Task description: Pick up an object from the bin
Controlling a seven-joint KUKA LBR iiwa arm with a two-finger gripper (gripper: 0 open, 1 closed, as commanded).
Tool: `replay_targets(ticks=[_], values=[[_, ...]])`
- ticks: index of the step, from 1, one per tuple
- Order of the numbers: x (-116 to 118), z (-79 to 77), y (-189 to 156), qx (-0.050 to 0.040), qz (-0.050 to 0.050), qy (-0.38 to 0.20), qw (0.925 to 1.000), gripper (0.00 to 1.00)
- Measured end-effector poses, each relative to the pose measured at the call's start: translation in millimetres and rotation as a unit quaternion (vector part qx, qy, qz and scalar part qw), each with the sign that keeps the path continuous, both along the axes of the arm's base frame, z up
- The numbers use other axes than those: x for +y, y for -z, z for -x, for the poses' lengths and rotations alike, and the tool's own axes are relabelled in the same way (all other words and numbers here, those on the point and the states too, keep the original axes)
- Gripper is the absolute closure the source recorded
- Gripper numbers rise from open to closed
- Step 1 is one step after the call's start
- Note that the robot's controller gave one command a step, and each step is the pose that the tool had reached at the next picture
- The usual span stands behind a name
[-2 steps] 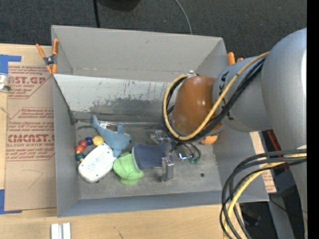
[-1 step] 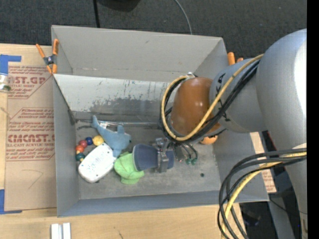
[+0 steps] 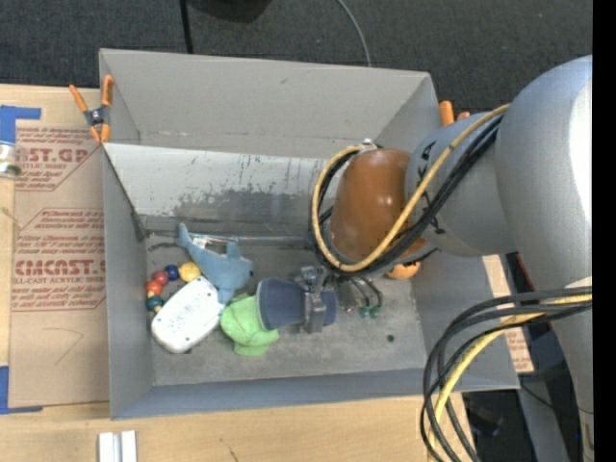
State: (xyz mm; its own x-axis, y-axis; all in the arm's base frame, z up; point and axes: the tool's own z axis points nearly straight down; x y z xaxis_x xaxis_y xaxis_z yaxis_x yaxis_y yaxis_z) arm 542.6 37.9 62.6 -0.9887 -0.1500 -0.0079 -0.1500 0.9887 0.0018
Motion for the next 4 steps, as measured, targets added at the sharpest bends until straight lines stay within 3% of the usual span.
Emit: replay_targets(ticks=[3, 4], values=[[0, 1.7, -22, 0.0030, 0.000, 0.001, 1.0000, 1.00], [0, 2.4, -44, 0.0038, 0.001, 0.000, 1.0000, 1.00]])
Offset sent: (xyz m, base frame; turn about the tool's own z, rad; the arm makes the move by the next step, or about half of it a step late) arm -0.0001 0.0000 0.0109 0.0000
